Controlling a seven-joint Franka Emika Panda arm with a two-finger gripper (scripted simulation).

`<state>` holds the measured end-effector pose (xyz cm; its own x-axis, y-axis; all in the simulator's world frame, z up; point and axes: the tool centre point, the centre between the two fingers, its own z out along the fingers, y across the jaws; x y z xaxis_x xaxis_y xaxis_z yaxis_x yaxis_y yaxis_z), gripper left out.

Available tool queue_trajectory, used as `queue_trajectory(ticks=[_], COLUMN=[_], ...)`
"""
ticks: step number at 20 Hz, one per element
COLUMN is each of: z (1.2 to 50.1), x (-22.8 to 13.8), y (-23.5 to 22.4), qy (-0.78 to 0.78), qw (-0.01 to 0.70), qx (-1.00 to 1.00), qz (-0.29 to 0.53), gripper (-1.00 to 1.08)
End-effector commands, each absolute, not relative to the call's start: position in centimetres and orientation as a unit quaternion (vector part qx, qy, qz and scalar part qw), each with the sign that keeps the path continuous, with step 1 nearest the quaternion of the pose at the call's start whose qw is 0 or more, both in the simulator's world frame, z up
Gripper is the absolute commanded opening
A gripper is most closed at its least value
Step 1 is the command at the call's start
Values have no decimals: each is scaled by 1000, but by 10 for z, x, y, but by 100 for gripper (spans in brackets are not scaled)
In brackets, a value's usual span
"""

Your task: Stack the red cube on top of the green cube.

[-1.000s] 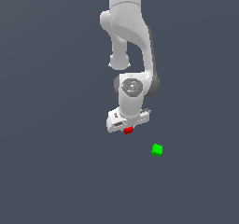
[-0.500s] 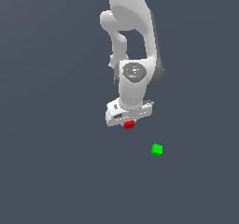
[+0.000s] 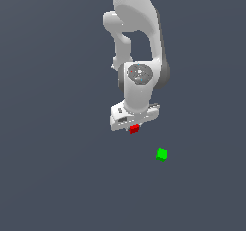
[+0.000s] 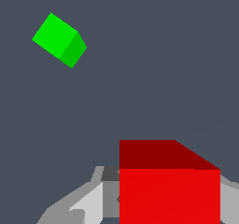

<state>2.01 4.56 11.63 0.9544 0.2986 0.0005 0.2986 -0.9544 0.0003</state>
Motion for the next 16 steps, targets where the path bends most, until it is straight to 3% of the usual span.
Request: queue_trajectory(ticks=[1, 16], z=[114, 84], x=[24, 73], y=[51, 123], qy=[151, 151], qw=[0, 0], qx=[988, 989], qz=[0, 0], gripper=[-100, -100])
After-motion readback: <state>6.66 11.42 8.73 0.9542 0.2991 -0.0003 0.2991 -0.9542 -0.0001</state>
